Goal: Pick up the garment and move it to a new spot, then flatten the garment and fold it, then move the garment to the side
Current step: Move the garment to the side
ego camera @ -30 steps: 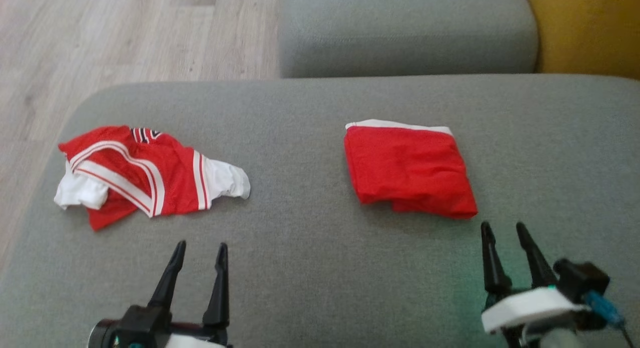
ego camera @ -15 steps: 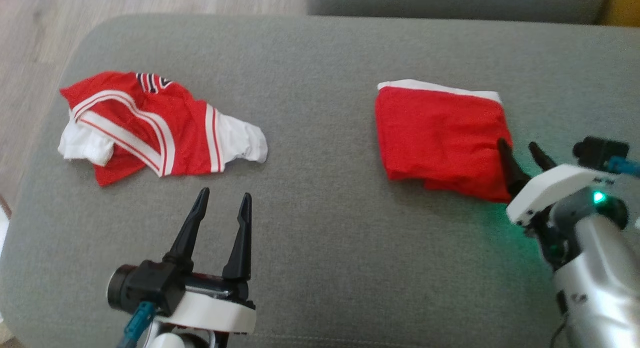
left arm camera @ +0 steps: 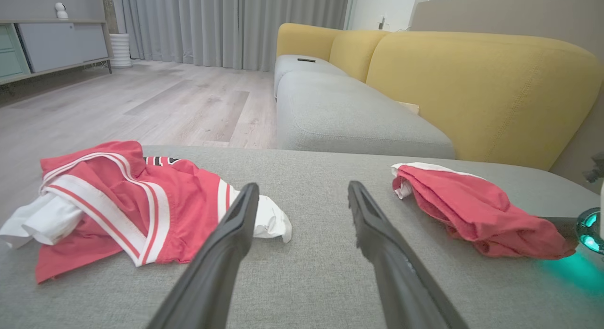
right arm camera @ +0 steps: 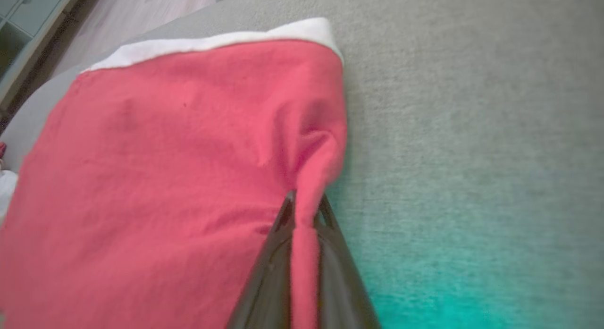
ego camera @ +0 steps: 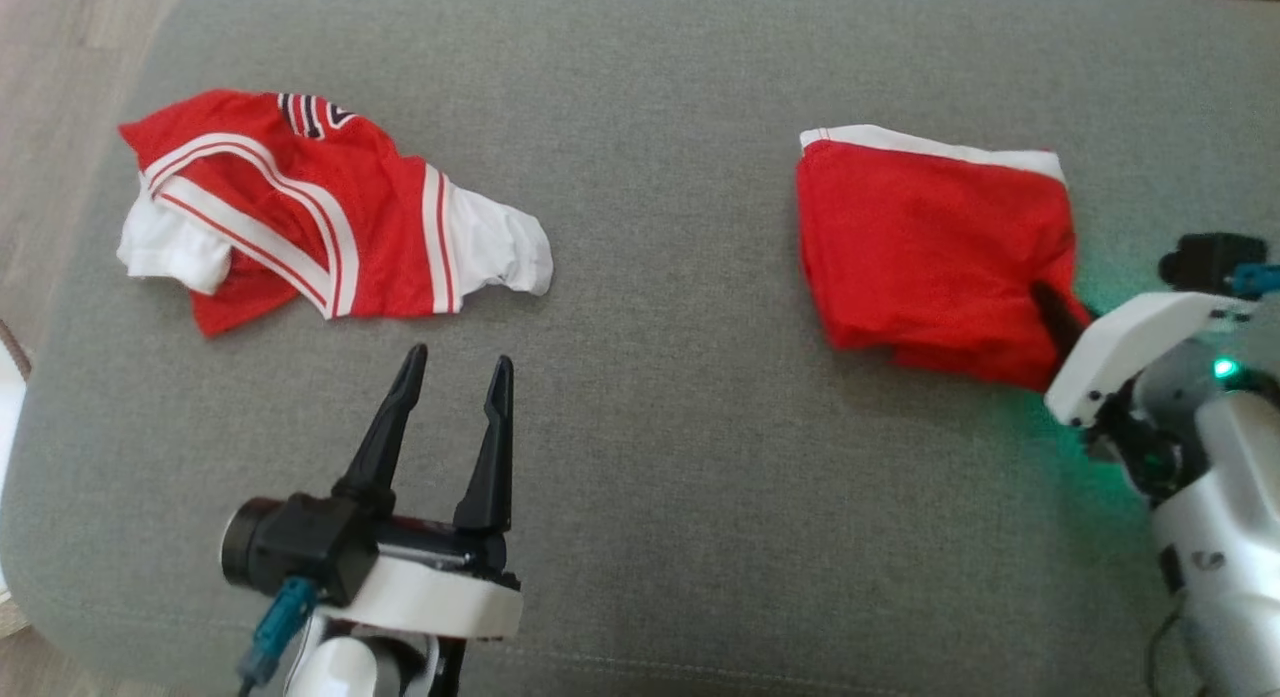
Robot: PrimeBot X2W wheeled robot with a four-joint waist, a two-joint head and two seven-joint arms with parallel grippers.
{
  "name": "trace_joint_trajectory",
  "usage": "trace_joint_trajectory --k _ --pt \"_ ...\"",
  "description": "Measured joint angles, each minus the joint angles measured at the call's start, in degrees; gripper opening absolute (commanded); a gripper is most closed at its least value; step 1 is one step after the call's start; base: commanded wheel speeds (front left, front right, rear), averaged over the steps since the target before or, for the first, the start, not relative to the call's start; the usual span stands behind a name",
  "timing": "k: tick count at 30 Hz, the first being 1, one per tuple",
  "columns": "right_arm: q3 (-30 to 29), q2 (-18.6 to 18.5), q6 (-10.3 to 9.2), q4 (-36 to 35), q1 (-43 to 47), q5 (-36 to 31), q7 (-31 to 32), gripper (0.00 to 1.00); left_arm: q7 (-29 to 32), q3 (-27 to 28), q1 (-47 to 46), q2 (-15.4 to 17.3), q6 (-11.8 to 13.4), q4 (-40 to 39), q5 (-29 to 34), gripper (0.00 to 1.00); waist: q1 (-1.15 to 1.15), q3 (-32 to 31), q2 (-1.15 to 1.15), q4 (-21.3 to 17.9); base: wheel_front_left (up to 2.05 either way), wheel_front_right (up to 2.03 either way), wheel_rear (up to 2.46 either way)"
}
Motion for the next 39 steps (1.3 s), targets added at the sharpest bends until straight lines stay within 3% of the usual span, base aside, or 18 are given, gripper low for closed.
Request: trace_joint_trajectory --k 5,7,14,25,34,35,36,37,39 --pt "1.2 -5.5 0.00 -2.9 0.0 -1.9 -1.8 0.00 0.0 -0.1 -1.2 0.0 0.0 -0.9 -0.6 1.00 0.00 1.6 0.00 -1.5 0.00 0.00 0.00" --pt "0.9 -9.3 0.00 -5.1 0.0 -2.5 -1.8 0.00 0.0 -0.1 -2.5 -0.1 -0.1 -1.3 -0.6 1.00 0.00 2.8 0.00 -3.2 0.00 0.00 0.00" --pt "-3.4 -17.1 0.00 -10.9 -2.1 -4.8 -0.9 0.00 -0.1 -0.1 -7.8 -0.1 -1.6 -2.2 -0.4 1.00 0.01 7.9 0.00 -7.3 0.00 0.00 0.00" --pt "-9.6 -19.8 0.00 -14.5 -8.1 -8.9 -2.2 0.00 -0.2 1.2 -17.4 -0.3 -5.8 -2.6 3.5 1.00 0.01 18.9 0.00 -14.1 0.00 0.00 0.00" --pt "-11.8 -20.2 0.00 -16.9 -11.7 -12.4 -2.0 0.00 -0.2 1.5 -19.1 -0.3 -7.2 -2.7 4.2 1.00 0.01 22.4 0.00 -16.2 0.00 0.00 0.00" --pt "-12.2 -20.2 0.00 -16.8 -11.7 -12.9 -2.0 0.09 -0.2 1.5 -19.3 -0.3 -7.5 -2.6 4.2 1.00 0.01 22.3 0.00 -16.0 0.00 0.00 0.00" --pt "-12.9 -20.1 0.00 -16.6 -11.7 -13.2 -1.6 0.73 -0.2 1.4 -19.5 -0.3 -7.6 -2.4 4.1 1.00 0.01 22.1 0.00 -15.8 0.00 0.00 0.00" --pt "-13.5 -19.8 0.00 -16.4 -11.7 -13.6 -1.6 1.00 -0.2 1.3 -19.5 -0.3 -7.6 -2.3 4.1 1.00 0.00 21.8 0.00 -15.6 0.00 0.00 0.00" --pt "-14.2 -19.4 0.00 -16.4 -11.7 -14.8 -2.1 1.00 -0.2 1.2 -19.4 -0.3 -7.5 -1.9 3.4 1.00 0.00 21.0 0.00 -15.2 0.00 0.00 0.00"
